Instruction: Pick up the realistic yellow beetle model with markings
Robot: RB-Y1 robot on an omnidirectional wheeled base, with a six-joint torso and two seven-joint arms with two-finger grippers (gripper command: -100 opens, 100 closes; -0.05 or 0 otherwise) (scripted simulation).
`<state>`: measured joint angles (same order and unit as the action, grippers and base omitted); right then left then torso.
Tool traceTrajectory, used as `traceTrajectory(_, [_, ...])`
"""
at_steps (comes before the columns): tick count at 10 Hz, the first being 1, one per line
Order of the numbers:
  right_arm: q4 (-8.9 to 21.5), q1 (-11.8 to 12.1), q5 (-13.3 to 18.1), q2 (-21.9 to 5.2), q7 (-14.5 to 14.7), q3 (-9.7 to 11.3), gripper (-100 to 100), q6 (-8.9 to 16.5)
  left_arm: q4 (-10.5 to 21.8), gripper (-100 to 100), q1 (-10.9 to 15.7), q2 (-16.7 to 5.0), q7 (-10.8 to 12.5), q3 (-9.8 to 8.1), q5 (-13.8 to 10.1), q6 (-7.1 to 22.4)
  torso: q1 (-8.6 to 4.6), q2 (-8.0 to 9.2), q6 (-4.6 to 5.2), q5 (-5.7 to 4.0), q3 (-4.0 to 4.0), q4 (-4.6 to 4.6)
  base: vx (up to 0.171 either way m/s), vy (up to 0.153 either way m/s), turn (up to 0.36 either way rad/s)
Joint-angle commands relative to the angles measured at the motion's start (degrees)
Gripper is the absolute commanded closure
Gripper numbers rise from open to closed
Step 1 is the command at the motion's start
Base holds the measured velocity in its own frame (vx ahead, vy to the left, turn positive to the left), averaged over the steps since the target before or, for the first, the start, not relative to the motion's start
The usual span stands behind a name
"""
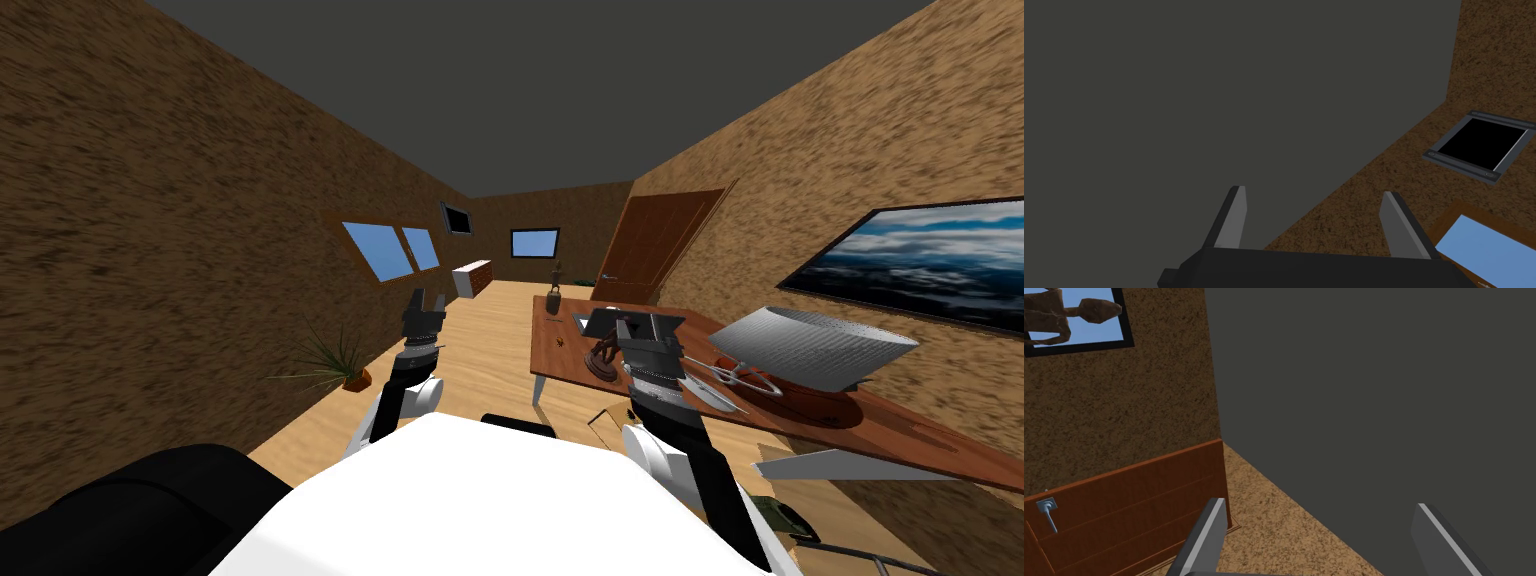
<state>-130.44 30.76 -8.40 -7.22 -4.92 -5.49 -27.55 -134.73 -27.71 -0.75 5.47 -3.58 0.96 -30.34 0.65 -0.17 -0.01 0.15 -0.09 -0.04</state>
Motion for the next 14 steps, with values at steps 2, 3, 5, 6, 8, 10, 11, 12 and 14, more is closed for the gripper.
traceTrajectory(2, [3.7,1.0,-2.3,-1.7,-2.2,-1.1,-100,1.4,0.0,0,0.0,0.0,0.0,0.0,0.0,0.0,-0.18,-0.02,0.0,-0.03,-0.02,-0.01,0.047,0.118,0.007])
traceTrajectory(3, [5.0,1.5,-4.0,-2.6,-3.7,-2.0,-100,3.4,0.0,0,0.0,0.0,0.0,0.0,0.0,0.0,-0.2,-0.01,0.0,-0.05,-0.01,-0.01,0.043,0.178,0.015])
traceTrajectory(5, [7.9,2.6,-7.4,-4.6,-6.8,-3.9,-100,7.0,0.0,0,0.0,0.0,0.0,0.0,0.0,0.0,0.1,-0.09,0.0,0.02,-0.05,-0.02,0.085,0.225,0.003])
traceTrajectory(6, [7.9,2.6,-7.6,-4.6,-7.0,-3.9,-100,7.9,0.0,0,0.0,0.0,0.0,0.0,0.0,0.0,0.23,-0.17,0.0,0.05,-0.1,-0.04,0.072,0.146,-0.013])
traceTrajectory(8, [9.5,3.2,-9.5,-5.5,-8.8,-4.9,-100,10.3,0.0,0,0.0,0.0,0.0,0.0,0.0,0.0,-0.16,-0.1,0.01,-0.03,-0.06,-0.03,0.057,0.106,0.001])
traceTrajectory(10, [11.2,3.7,-11.5,-6.5,-10.8,-5.9,-100,12.9,0.0,0,0.0,0.0,0.0,-0.01,0.0,0.0,-0.29,-0.03,0.01,-0.06,-0.02,-0.01,0.047,0.099,-0.003])
traceTrajectory(11, [12.9,4.2,-13.6,-7.4,-12.9,-6.9,-100,15.0,0.0,0,0.0,0.0,0.0,-0.01,0.0,0.0,-0.31,-0.01,0.01,-0.06,-0.01,-0.01,0.081,0.116,-0.008])
traceTrajectory(12, [12.9,4.2,-13.6,-7.4,-12.9,-6.9,-100,15.5,0.0,0,0.0,0.0,0.0,-0.01,0.0,0.0,-0.24,-0.1,0.01,-0.05,-0.06,-0.02,0.059,0.108,-0.013])
traceTrajectory(14, [14.7,4.7,-15.7,-8.3,-15.1,-8.0,-100,18.3,0.0,0,0.0,0.0,0.0,-0.01,0.0,0.0,-0.16,-0.05,0.02,-0.03,-0.04,-0.02,0.061,0.124,-0.013])
